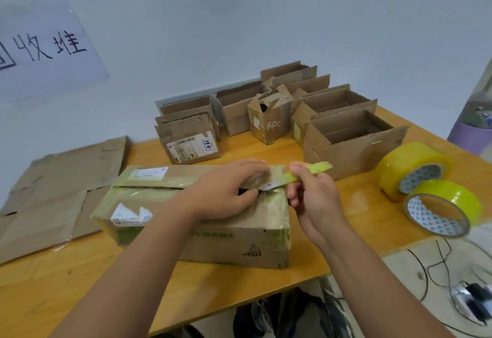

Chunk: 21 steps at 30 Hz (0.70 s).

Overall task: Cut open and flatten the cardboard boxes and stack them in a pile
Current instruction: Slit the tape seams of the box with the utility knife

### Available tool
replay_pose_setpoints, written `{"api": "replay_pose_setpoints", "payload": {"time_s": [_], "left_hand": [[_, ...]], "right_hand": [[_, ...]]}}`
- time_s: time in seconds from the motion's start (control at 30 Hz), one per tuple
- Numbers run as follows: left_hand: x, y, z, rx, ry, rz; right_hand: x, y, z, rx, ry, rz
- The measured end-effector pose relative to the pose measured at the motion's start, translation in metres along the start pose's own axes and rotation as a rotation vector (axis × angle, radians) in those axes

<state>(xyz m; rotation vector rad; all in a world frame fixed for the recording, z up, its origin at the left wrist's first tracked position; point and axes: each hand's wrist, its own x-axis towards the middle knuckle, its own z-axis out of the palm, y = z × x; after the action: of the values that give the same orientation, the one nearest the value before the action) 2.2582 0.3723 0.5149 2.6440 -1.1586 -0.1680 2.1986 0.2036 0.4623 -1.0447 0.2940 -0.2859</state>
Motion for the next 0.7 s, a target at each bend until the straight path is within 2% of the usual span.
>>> {"api": "replay_pose_setpoints", "payload": {"time_s": [0.1,0.23,0.53,0.7], "left_hand": [[-0.003,-0.001,0.009,-0.013,0.133,-0.018],[-0.001,0.008,0.012,0.028,0.202,-0.06],[-0.002,0.014,0.01,0.12,0.218,-0.089],[-0.004,0.014,0.01,0.141,0.24,-0.093]], "right_hand": [[0.002,-0.012,-0.008,-0.043,0.036,-0.063],[0.002,-0.021,-0.008,-0.159,0.051,-0.156],[0.001,-0.014,0.007,-0.171,0.109,-0.275],[0.001,-0.015,0.003,-0.182,0.263,-0.313]]}}
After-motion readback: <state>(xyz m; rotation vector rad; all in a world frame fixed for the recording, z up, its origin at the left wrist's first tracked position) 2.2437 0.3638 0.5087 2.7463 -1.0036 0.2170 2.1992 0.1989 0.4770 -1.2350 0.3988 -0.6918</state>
